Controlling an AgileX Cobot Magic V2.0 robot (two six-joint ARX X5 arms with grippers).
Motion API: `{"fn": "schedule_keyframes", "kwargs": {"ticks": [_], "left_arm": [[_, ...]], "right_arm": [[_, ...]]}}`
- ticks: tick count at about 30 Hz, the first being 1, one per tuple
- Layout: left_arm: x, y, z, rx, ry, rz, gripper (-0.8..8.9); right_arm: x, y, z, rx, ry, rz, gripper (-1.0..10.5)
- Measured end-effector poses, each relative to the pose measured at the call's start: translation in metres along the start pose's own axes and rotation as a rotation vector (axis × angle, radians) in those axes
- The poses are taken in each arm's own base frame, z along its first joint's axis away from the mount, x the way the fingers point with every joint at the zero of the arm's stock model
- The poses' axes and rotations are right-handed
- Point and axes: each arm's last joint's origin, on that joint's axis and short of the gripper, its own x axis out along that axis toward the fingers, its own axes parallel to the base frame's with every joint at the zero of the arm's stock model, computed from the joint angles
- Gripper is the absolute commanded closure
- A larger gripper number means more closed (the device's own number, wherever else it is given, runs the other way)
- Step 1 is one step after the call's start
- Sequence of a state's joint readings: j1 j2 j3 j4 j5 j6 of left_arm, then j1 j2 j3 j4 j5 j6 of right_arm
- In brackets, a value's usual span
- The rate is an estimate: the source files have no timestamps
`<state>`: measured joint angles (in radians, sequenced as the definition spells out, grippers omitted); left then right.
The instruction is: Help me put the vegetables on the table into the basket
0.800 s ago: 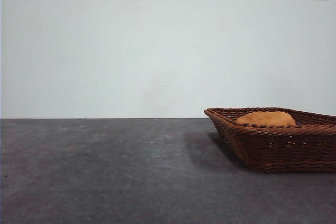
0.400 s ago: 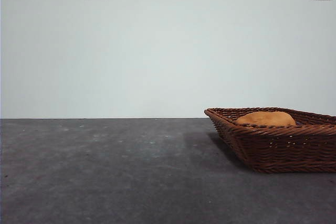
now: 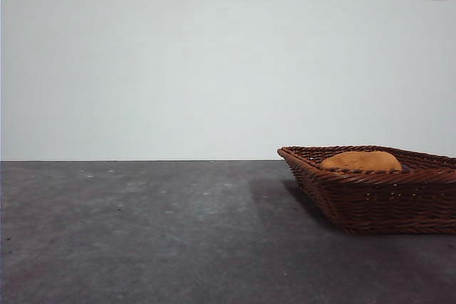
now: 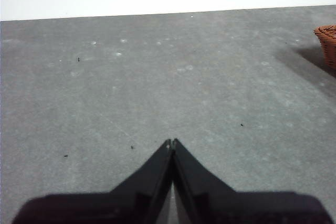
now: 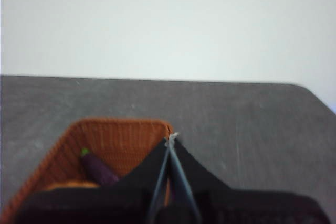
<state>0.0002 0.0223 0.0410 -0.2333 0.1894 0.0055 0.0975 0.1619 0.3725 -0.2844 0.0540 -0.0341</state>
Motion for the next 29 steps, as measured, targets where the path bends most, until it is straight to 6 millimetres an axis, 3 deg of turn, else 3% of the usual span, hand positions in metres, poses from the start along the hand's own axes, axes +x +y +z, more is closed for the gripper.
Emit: {"fn": "schedule_keyframes", "kwargs": {"ticks": [6,11,17,29], "left_arm": [[0.000,0.000,0.000,0.000,0.000,0.000,8.17],[0.000,0.000,0.000,0.000,0.000,0.000,8.17],[0.000,0.000,0.000,0.000,0.000,0.000,8.17],[0.000,0.000,0.000,0.000,0.000,0.000,8.17]], "right_arm": [[0.008,0.000,-0.052,0.047,0.075,-0.073,9.5],[0.013,0.000,-0.077,0.078,0.097,-0.101,9.5],[0.017,0.001,-0.093,0.079,0.146,-0.101,9.5],[0.017,0.001,-0.093,0.083,0.142,-0.101,9.5]]}}
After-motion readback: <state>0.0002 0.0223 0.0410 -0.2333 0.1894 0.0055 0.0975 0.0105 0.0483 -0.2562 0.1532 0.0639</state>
